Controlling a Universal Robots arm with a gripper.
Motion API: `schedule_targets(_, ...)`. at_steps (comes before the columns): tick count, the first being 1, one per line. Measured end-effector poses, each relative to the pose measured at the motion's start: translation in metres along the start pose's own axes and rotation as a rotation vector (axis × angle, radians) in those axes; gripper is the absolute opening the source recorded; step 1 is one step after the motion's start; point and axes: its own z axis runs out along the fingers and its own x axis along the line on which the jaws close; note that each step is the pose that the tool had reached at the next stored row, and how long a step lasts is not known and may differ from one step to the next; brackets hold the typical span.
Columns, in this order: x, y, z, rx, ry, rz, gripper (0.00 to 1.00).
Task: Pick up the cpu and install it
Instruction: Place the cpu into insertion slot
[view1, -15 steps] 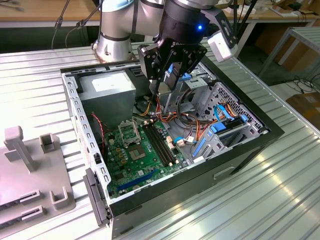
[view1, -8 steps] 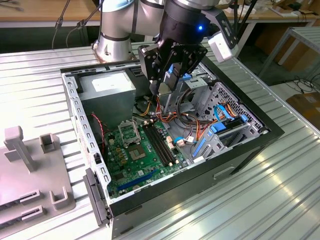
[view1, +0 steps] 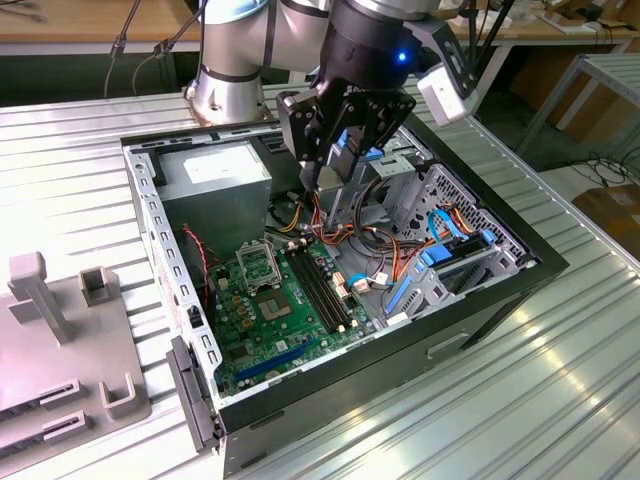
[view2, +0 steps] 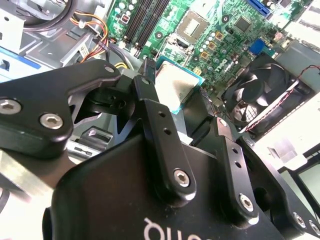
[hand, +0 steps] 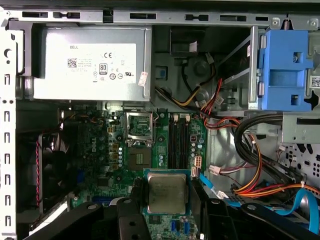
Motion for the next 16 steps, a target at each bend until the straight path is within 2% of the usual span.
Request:
schedule_targets(14,0.0,-0.0005,0.0,0.0,0.0,0.0,0.47)
schedule_targets(16,0.0016,-0.0006,0.0003,-0.0001,-0.0001,0.0,0.47)
